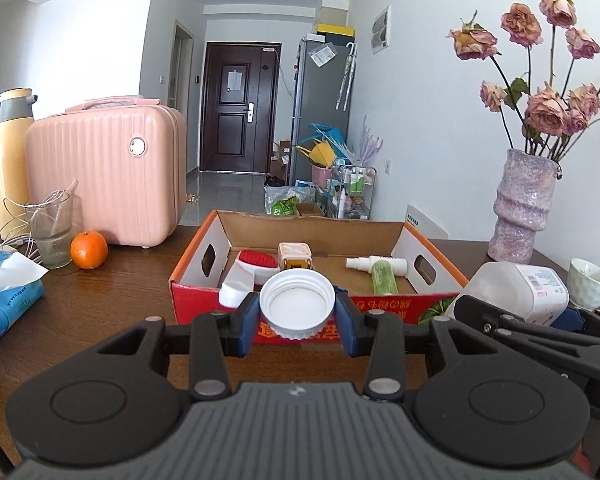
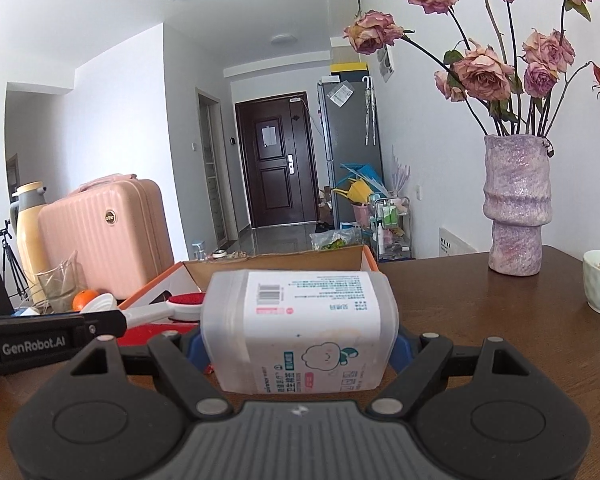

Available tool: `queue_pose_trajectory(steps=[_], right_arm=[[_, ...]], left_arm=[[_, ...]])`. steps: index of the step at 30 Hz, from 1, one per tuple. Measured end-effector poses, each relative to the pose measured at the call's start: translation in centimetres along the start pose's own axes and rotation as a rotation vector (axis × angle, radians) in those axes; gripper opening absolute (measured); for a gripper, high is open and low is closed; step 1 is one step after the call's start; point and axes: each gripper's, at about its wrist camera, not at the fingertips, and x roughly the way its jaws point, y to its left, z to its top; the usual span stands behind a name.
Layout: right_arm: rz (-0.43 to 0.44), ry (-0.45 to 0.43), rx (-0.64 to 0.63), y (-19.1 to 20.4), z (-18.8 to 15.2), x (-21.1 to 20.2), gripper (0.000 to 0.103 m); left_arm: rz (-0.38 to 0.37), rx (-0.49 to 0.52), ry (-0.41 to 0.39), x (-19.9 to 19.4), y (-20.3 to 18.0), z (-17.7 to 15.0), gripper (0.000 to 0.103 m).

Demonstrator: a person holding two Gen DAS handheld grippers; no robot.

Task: Organize rigid objects
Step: 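Carry the ribbed cap and white square container over the cardboard box with both grippers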

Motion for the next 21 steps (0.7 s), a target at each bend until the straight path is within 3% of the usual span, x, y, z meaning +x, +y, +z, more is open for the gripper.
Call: queue_pose_trajectory(steps=[21], right_arm=[[-0.019,-0.026,0.009,1.0,1.5,4.8,0.081]], left_arm=[[0.054,-0.056,-0.028,4.8,0.4,3.1,0.041]])
